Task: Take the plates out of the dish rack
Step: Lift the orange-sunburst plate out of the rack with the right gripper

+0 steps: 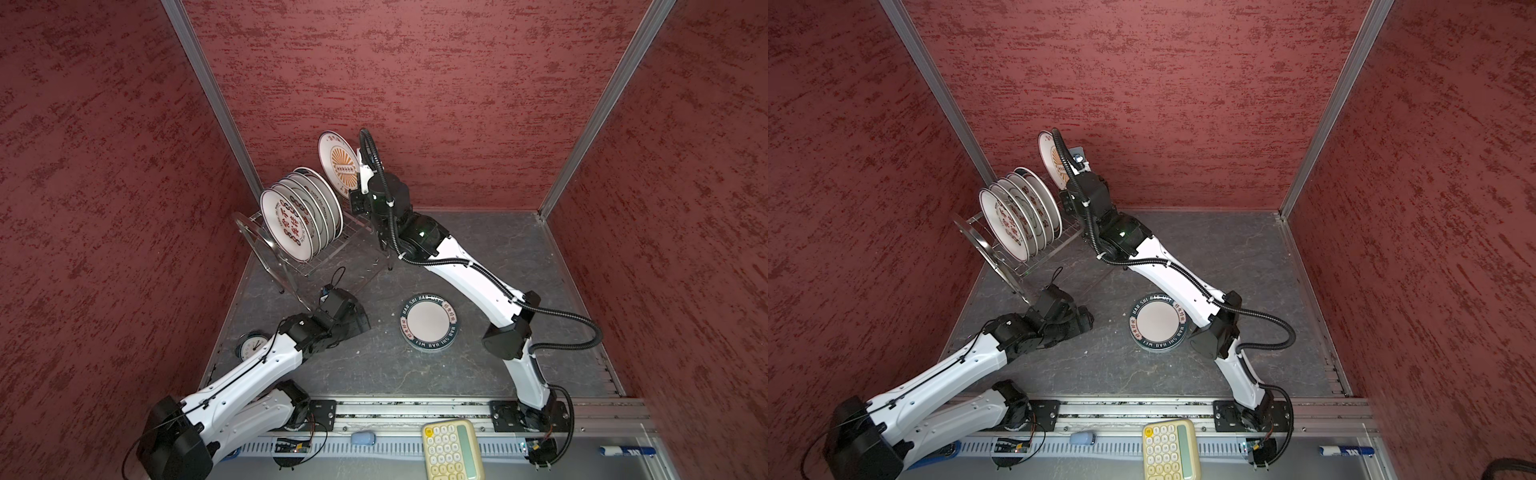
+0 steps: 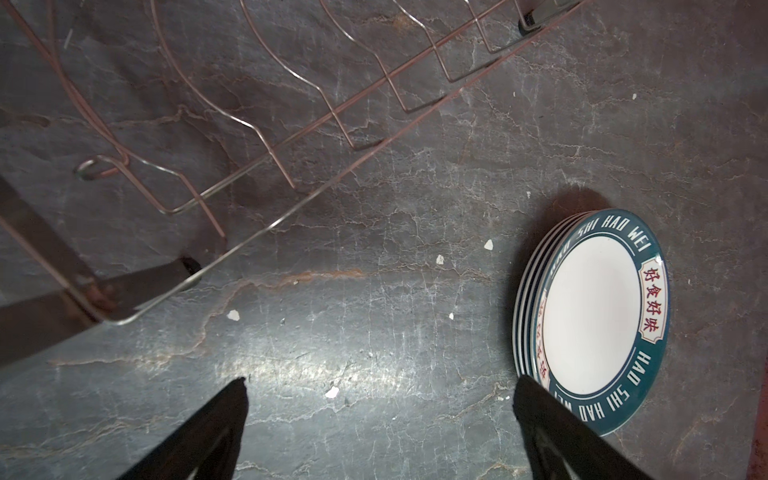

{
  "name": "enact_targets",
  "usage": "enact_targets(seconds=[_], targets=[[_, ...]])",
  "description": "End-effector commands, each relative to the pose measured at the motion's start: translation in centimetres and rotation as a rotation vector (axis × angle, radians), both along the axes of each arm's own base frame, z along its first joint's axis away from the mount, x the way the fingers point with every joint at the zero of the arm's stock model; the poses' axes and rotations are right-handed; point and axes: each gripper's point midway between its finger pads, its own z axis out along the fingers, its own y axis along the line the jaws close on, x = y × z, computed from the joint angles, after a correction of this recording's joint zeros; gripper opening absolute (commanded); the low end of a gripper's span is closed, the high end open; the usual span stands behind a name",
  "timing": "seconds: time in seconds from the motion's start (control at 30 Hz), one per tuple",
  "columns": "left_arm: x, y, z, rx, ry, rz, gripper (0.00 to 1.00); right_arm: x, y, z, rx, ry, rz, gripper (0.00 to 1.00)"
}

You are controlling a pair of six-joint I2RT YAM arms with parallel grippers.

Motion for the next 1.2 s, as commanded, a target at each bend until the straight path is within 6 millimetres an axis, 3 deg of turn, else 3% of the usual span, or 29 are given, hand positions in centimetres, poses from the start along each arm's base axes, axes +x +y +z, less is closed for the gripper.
enact_targets(seconds=[0.0,0.1,0.23,0.43,0.6,0.7,0.8,0.97,1.17], targets=[[0.5,-0.7,0.9,-0.024,-0.051,-0.023,0.99,-2.0,-5.6,8.9,0.098,-0.178,-0.124,0.0],[0.6,-0.4,1.1,-0.013,-0.081,-0.001,0.99,-2.3,-7.6,10.0,0.091,-0.188,-0.162,0.0],[0.7,0.0,1.4,-0.002,-0.103,0.023,0.99,-2.5,-10.6,10.1,0.05,-0.179,-0.235,0.0],[1.1,-1.4,1.8,-0.013,-0.122,-0.028,0.99,-3.4,-17.1,7.1,0.007,-0.119,-0.344,0.0],[1.6,-4.2,2.4,-0.085,-0.129,-0.125,0.99,-5.1,-24.3,0.6,0.018,0.028,-0.422,0.0],[2.1,-5.5,2.8,-0.084,-0.139,-0.159,0.99,-6.6,-27.4,-4.0,0.046,0.142,-0.434,0.0],[2.6,-6.8,3.0,-0.067,-0.144,-0.185,0.99,-8.2,-29.3,-9.1,0.068,0.263,-0.418,0.0],[3.2,-9.3,3.7,-0.111,-0.16,-0.231,1.0,-10.9,-29.8,-16.1,0.137,0.464,-0.305,0.0],[3.7,-11.9,4.6,-0.25,-0.204,-0.271,0.99,-14.0,-28.5,-21.3,0.267,0.633,-0.138,0.0]])
